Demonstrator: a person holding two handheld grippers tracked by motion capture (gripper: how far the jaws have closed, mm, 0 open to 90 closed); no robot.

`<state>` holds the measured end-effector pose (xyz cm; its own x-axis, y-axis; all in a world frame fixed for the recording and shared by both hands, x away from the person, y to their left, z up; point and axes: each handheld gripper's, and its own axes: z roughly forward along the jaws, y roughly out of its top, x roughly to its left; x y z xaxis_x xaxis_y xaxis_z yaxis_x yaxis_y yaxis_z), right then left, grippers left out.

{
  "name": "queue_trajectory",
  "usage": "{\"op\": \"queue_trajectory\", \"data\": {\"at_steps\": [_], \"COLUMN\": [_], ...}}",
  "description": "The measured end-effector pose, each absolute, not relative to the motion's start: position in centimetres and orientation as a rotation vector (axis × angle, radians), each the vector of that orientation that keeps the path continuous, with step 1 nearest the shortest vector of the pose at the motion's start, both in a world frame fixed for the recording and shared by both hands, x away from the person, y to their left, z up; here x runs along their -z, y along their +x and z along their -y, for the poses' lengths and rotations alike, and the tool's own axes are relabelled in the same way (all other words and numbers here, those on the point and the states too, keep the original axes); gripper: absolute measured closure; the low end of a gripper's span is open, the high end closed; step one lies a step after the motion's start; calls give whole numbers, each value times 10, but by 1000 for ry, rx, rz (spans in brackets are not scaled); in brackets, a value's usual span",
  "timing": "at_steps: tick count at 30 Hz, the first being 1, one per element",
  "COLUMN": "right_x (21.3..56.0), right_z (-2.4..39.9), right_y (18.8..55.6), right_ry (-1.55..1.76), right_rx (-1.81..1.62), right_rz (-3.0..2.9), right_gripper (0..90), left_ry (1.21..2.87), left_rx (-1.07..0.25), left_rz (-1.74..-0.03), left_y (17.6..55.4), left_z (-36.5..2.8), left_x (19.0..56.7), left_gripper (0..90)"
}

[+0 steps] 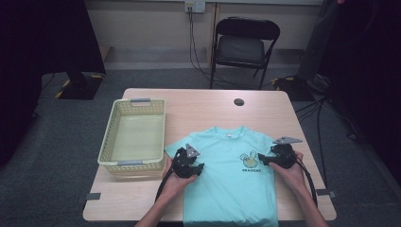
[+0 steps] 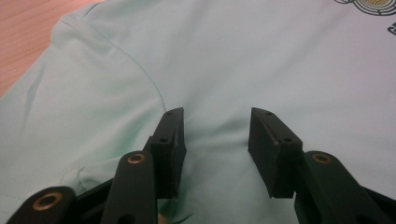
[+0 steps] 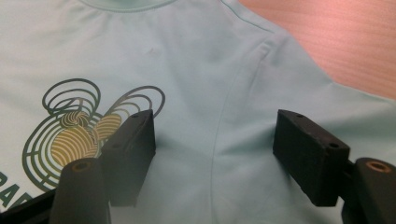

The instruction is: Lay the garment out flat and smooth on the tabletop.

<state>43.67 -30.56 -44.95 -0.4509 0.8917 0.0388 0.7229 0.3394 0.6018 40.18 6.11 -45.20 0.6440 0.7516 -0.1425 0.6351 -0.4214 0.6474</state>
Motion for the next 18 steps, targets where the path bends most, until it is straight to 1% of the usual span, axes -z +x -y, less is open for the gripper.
{"op": "queue_trajectory", "data": {"at_steps": [7, 10, 14, 18], "right_x": [453, 455, 457, 459], "right_z": [300, 302, 303, 305], "right_y": [459, 462, 464, 467], "right_ry": [1447, 1439, 1438, 1430], "right_rx": [-796, -822, -833, -854], "right_rz": [-2312, -2297, -2280, -2258], "right_gripper": [274, 278, 276, 276], "left_ry": [2133, 2172, 2183, 2151], "left_rx": [-242, -222, -239, -269], "left_rz": [-1082, -1065, -1069, -1088], "left_y": [409, 417, 425, 433], "left_z": [-63, -62, -61, -61], "left_x": [457, 455, 456, 460], "left_gripper": [536, 523, 508, 492]}}
